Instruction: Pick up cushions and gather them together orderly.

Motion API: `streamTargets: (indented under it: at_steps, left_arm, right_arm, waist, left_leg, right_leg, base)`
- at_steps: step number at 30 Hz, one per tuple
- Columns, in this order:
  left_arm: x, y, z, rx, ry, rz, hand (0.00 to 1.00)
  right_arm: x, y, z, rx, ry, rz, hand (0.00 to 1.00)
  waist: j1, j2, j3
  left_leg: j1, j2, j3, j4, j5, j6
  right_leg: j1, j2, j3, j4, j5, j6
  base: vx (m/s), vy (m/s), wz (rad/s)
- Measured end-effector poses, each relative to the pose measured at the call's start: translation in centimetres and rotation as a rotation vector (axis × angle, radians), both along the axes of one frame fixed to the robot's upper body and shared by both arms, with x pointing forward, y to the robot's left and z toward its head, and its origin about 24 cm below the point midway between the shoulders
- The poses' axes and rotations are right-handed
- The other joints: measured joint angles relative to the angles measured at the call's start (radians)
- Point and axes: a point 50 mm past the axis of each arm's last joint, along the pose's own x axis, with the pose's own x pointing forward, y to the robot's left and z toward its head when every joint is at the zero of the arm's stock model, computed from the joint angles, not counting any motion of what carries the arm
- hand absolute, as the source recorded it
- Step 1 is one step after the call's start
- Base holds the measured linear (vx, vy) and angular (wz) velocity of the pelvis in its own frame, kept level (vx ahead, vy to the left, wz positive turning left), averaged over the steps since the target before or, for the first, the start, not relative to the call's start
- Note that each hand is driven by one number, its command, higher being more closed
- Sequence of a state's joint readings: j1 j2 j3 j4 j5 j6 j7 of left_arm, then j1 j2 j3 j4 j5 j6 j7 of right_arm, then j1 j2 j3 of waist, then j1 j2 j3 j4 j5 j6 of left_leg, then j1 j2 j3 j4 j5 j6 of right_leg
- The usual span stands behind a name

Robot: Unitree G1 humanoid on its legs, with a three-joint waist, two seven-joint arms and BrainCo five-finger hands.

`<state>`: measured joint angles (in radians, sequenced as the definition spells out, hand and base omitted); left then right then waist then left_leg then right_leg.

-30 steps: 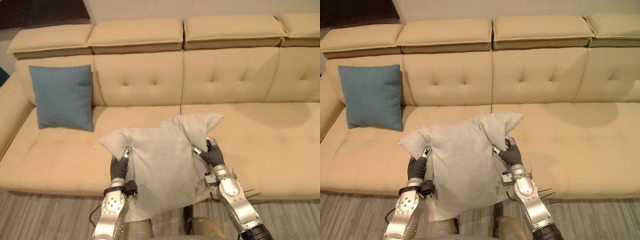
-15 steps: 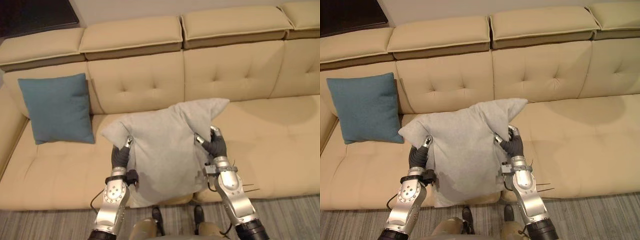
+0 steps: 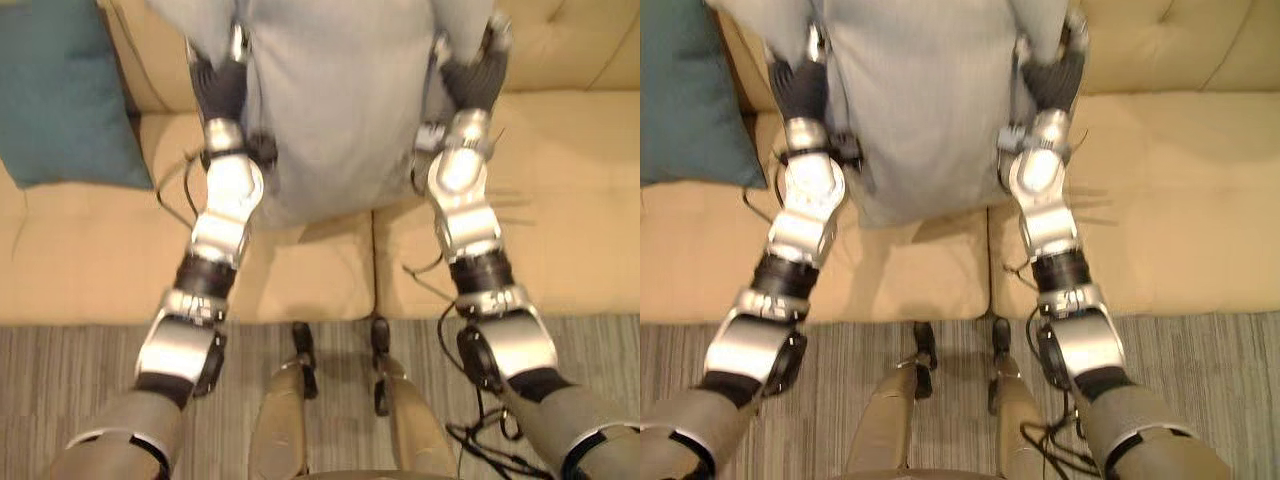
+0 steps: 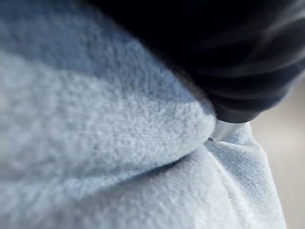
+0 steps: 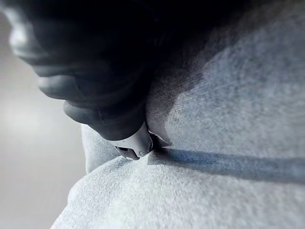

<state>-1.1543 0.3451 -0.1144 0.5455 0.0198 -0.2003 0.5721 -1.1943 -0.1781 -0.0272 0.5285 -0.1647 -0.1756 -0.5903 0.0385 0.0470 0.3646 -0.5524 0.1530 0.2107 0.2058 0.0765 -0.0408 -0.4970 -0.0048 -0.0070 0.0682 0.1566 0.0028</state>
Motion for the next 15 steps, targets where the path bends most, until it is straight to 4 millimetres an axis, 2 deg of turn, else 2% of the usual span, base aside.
streamTargets:
  at_steps: [1,2,3,5,7,8,9,10,15]
  left_arm:
    - [0.1,0.0,1.2,0.004,-0.015,0.01,1.0]
    - [0.0,0.0,3.7,0.013,-0.051,0.032,1.0]
    - [-0.2,-0.1,5.3,0.012,-0.077,0.039,1.0]
    - [-0.3,0.0,7.3,0.005,-0.092,0.061,1.0]
    - [-0.1,0.2,8.2,-0.003,-0.077,0.08,1.0]
    - [-0.1,0.2,8.6,-0.005,-0.072,0.083,0.0]
    - [-0.1,0.2,8.8,-0.008,-0.068,0.086,0.0]
    - [-0.1,0.2,9.2,-0.012,-0.066,0.086,0.0]
    - [0.0,1.0,9.4,-0.119,-0.049,0.058,0.0]
  right_arm:
    - [0.1,0.0,1.1,0.006,-0.014,-0.014,1.0]
    - [0.0,0.1,3.2,0.017,-0.039,-0.029,1.0]
    - [-0.1,0.0,4.7,0.027,-0.06,-0.04,1.0]
    - [-0.1,0.2,6.6,0.04,-0.069,-0.05,1.0]
    - [0.1,0.4,7.5,0.039,-0.043,-0.058,1.0]
    - [0.2,0.4,7.7,0.039,-0.038,-0.061,1.0]
    - [0.2,0.4,8.0,0.04,-0.036,-0.063,1.0]
    - [0.1,0.3,8.2,0.047,-0.04,-0.061,0.0]
    - [-0.2,-0.6,8.9,0.084,-0.056,-0.056,0.0]
  waist:
    - [0.0,0.001,0.008]
    - [-0.005,-0.002,0.03]
    - [-0.01,-0.002,0.048]
    - [-0.019,-0.003,0.053]
    - [-0.024,-0.01,0.058]
    - [-0.025,-0.012,0.07]
    - [-0.026,-0.015,0.074]
    - [-0.026,-0.017,0.076]
    - [-0.023,-0.025,0.097]
  left_leg:
    - [-0.017,0.0,-0.007,-0.003,0.009,-0.001]
    - [-0.048,-0.001,-0.019,-0.022,0.031,-0.005]
    - [-0.068,-0.003,-0.023,-0.038,0.048,-0.004]
    - [-0.113,-0.007,-0.032,-0.069,0.076,-0.005]
    - [-0.155,-0.013,-0.039,-0.089,0.092,-0.008]
    - [-0.161,-0.013,-0.04,-0.09,0.093,-0.009]
    - [-0.177,-0.013,-0.043,-0.089,0.094,-0.01]
    - [-0.197,-0.012,-0.044,-0.089,0.095,-0.011]
    - [-0.278,-0.008,-0.046,-0.085,0.097,-0.01]
  right_leg:
    - [-0.016,0.0,-0.007,0.0,0.005,-0.003]
    - [-0.049,0.002,-0.02,-0.001,0.014,-0.008]
    - [-0.071,0.003,-0.027,-0.001,0.019,-0.008]
    - [-0.126,0.003,-0.035,-0.005,0.031,-0.011]
    - [-0.175,0.003,-0.04,-0.005,0.037,-0.012]
    - [-0.18,0.003,-0.04,-0.006,0.037,-0.012]
    - [-0.195,0.004,-0.042,-0.006,0.038,-0.012]
    - [-0.215,0.003,-0.044,-0.006,0.039,-0.012]
    - [-0.289,0.003,-0.051,-0.006,0.043,-0.01]
  base:
    - [-0.08,-0.067,0.17]
    - [-0.06,-0.062,0.22]
    - [-0.05,-0.058,0.2]
    - [-0.03,-0.044,0.1]
    - [-0.01,-0.024,0.05]
    - [0.0,0.0,0.0]
    - [0.0,0.0,0.0]
    - [0.01,-0.016,0.04]
    - [0.03,0.007,0.01]
